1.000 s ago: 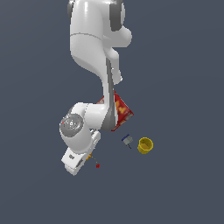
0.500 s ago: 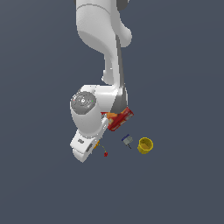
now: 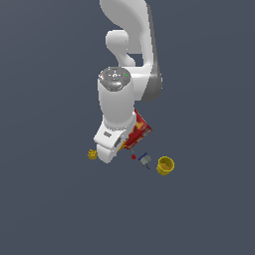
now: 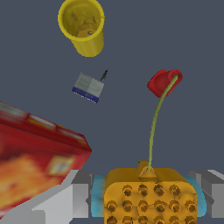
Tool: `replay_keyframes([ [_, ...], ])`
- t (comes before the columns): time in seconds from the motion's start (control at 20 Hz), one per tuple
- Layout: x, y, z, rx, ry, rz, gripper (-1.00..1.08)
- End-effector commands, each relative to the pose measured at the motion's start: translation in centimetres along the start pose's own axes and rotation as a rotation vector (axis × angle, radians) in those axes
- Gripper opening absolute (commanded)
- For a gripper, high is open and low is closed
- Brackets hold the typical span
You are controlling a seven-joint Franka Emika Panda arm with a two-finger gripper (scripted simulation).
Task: Pick up a designated object from a clutter of objects.
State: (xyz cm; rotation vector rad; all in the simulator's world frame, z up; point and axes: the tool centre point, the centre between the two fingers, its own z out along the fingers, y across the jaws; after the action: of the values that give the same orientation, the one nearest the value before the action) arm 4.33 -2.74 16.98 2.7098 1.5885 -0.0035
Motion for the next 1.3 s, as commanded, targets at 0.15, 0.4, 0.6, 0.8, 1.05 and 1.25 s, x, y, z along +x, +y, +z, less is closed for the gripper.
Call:
replay_keyframes([
  [0.15,1.3,-3.7,-4.3,-0.002,-0.001,0.000,-1.00],
  [0.4,2.5,-7.2,-8.5,-0.002,-0.001,0.000,-1.00],
  [0.6,3.6,-10.3,-12.1,-0.002,-0.002,0.000,-1.00],
  [0.8,4.7,-13.1,-15.5,-0.002,-0.002,0.000,-1.00],
  [1.05,5.9,-16.0,-19.2,-0.002,0.000,-0.001,-1.00],
  [1.25,6.7,-17.9,-21.6,-0.001,0.000,-0.001,-1.00],
])
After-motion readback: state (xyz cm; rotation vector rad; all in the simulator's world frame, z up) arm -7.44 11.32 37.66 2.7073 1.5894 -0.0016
